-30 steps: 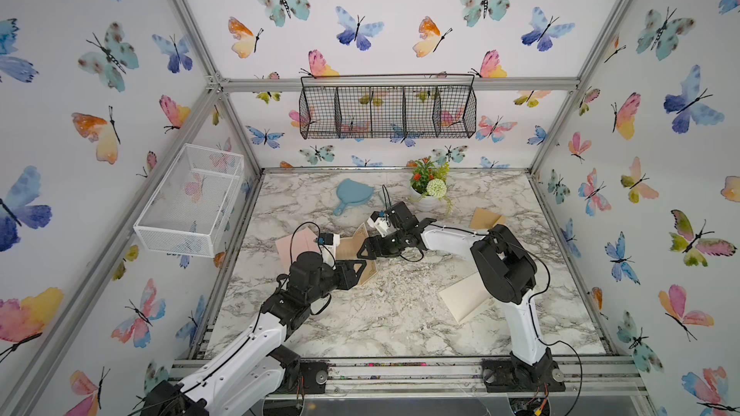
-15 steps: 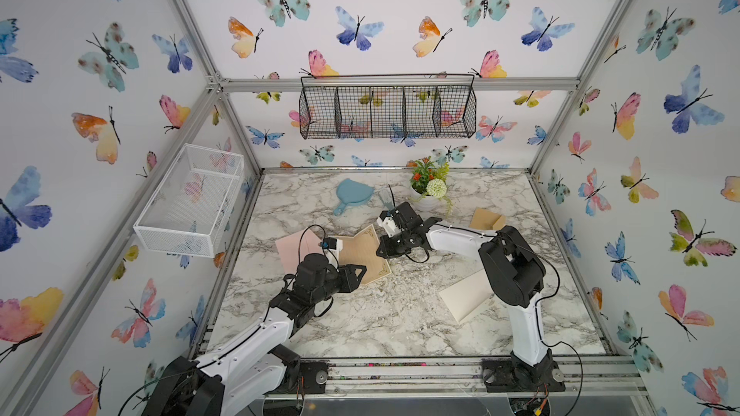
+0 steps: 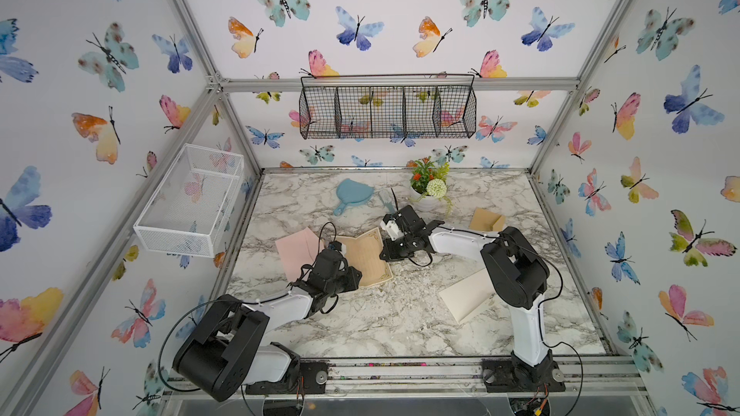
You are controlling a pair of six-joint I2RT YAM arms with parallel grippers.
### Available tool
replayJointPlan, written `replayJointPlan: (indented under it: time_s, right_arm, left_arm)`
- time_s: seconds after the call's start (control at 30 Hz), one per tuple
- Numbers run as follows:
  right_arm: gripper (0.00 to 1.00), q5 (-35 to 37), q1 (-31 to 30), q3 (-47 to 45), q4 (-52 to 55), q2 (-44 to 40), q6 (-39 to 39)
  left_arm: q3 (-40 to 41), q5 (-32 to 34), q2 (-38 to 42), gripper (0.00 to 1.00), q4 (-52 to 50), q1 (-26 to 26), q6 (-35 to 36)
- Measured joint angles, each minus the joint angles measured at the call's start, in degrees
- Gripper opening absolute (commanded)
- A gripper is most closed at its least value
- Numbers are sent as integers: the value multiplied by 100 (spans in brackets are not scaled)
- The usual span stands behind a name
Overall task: Take the letter paper out of the envelope
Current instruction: Place the letter paper at the center of the board.
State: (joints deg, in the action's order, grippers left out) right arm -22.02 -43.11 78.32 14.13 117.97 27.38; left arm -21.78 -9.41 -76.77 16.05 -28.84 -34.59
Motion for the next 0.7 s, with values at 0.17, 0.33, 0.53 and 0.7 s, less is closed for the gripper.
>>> replayJointPlan:
  time_s: [0.17,0.33,0.53,0.7]
  right_arm:
    - [16,79,0,-63,20,0,-26]
    - [26,258,0,-116,28,0,-63]
    - [24,564,0,-133,107,0,-92]
    - [25,800,-2,-136,205,-55,-127]
  left_arm:
    - [103,212,-13,23,42,0,-63]
    - [127,385,-120,22,87,0,-87]
    - [138,494,-225,22,278,0,-107]
    - [144,509,-234,22,319,0,-144]
